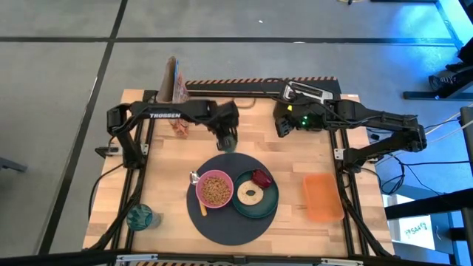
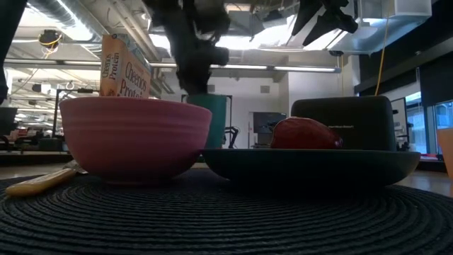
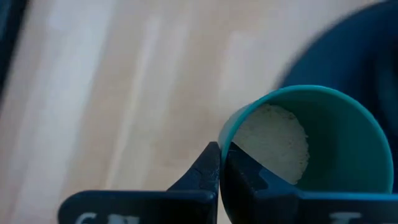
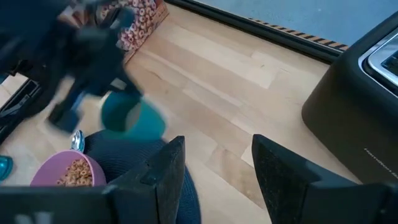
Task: Arrange a breakfast setting
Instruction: Put the blue cup on the blue placemat above the pink bowl
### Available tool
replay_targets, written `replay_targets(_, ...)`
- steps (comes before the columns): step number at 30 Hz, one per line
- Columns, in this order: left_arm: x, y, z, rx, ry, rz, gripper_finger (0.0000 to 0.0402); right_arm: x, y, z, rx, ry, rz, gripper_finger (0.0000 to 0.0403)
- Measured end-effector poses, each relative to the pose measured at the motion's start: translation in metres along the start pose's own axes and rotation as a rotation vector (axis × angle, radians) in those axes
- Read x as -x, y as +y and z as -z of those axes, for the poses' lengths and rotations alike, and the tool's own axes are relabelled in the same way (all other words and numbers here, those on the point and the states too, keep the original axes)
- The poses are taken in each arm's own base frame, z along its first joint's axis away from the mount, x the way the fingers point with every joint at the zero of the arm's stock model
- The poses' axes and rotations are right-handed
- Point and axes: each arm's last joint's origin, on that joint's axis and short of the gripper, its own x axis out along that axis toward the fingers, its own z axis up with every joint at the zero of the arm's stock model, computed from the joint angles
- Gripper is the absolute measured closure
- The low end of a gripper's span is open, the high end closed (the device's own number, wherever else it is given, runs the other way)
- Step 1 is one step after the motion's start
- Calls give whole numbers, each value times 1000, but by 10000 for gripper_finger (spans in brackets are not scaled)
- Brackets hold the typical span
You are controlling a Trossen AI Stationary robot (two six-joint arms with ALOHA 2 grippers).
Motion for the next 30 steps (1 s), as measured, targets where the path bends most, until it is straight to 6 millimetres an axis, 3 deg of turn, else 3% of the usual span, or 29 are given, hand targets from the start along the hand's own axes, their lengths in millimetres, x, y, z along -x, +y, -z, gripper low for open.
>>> replay_targets(5, 6, -43, -3, -97, -17, 47, 399, 0, 0, 0, 13, 2, 0, 226)
replay_targets(11, -5, -66, 2, -87, 32, 54, 399, 0, 0, 1, 29, 23, -20, 226)
replay_targets(19, -10, -78, 4, -56, 40, 25, 399, 3, 3, 4, 69, 19, -30, 226)
replay_targets(26, 29, -75, -21, -40, -43, -20, 399, 9, 3, 5, 99, -9, -26, 226)
replay_targets(30, 33, -76, -24, -85, -55, -18, 399, 12, 1, 4, 99, -31, -13, 226)
